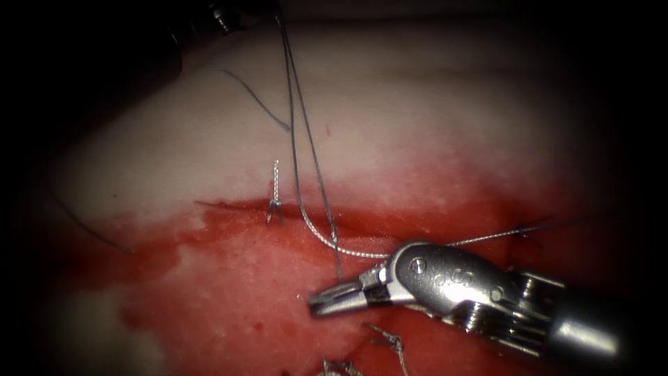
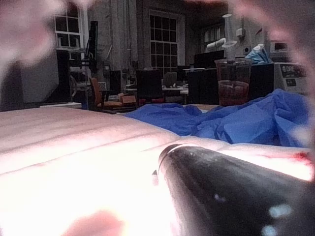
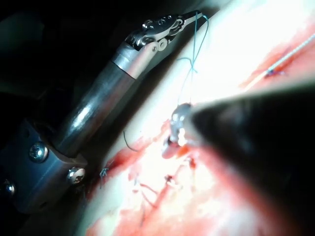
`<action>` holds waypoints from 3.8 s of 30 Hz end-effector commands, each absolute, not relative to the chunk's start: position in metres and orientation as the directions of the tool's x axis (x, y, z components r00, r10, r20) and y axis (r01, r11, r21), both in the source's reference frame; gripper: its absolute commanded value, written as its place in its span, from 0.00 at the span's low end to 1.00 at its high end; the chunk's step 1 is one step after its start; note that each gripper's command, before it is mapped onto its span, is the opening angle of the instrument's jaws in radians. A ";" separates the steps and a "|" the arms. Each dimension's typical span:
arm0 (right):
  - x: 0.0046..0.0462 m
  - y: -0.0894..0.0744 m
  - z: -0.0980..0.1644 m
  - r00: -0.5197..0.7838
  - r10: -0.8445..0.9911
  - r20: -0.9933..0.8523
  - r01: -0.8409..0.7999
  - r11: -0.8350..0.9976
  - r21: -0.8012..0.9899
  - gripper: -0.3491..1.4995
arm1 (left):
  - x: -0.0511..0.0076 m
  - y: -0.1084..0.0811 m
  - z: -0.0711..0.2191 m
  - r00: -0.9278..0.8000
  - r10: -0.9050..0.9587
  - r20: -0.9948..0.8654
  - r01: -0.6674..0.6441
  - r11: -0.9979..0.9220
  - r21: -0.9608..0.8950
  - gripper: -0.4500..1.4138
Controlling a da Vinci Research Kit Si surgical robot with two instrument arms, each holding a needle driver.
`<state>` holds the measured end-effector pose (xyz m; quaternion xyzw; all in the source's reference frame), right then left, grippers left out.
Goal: Wound Closure
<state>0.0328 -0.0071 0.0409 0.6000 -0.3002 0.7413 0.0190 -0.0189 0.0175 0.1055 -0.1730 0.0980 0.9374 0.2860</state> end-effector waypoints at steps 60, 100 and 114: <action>0.0338 -0.008 0.041 -0.256 -0.273 0.928 -0.450 -0.816 -0.364 0.00 | -0.0174 0.020 0.108 -0.894 0.279 -0.351 -0.399 -0.852 0.339 0.00; 0.0340 -0.009 0.041 -0.261 -0.254 0.932 -0.477 -0.805 -0.353 0.00 | -0.0166 0.020 0.108 -0.881 0.319 -0.348 -0.434 -0.839 0.329 0.00; 0.0341 -0.009 0.041 -0.263 -0.257 0.930 -0.478 -0.803 -0.357 0.00 | -0.0165 0.020 0.108 -0.878 0.327 -0.349 -0.441 -0.835 0.329 0.00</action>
